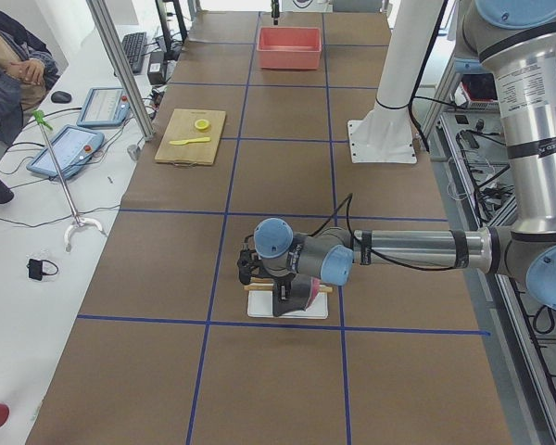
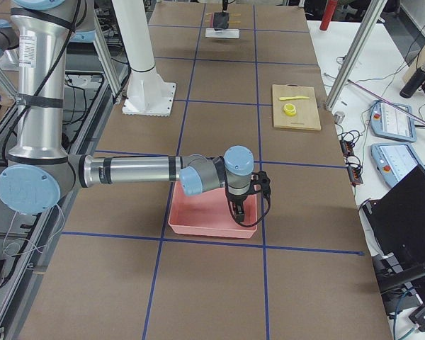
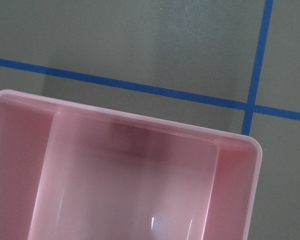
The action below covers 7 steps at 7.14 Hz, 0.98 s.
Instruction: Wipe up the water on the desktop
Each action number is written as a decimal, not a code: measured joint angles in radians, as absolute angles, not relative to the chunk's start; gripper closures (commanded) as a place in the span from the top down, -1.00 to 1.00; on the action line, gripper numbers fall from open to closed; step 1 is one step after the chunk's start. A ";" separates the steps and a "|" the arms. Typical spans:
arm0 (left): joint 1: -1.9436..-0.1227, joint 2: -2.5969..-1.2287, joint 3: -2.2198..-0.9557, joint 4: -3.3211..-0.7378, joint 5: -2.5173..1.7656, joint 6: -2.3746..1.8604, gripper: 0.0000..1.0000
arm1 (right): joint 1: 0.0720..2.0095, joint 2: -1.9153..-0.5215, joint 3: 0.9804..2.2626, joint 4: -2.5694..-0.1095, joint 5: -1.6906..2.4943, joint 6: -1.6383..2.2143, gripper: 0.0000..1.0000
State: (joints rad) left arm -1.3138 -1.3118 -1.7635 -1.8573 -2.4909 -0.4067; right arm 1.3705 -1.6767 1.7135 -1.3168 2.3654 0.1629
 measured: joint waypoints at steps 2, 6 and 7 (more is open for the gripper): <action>-1.313 -1.313 -1.763 -1.857 -2.491 -0.424 -1.00 | 1.368 -1.677 1.713 -1.317 2.365 0.164 1.00; -1.319 -1.311 -1.774 -1.854 -2.492 -0.425 -1.00 | 1.367 -1.677 1.715 -1.316 2.364 0.163 1.00; -1.321 -1.309 -1.777 -1.854 -2.492 -0.425 -1.00 | 1.367 -1.677 1.716 -1.316 2.364 0.163 1.00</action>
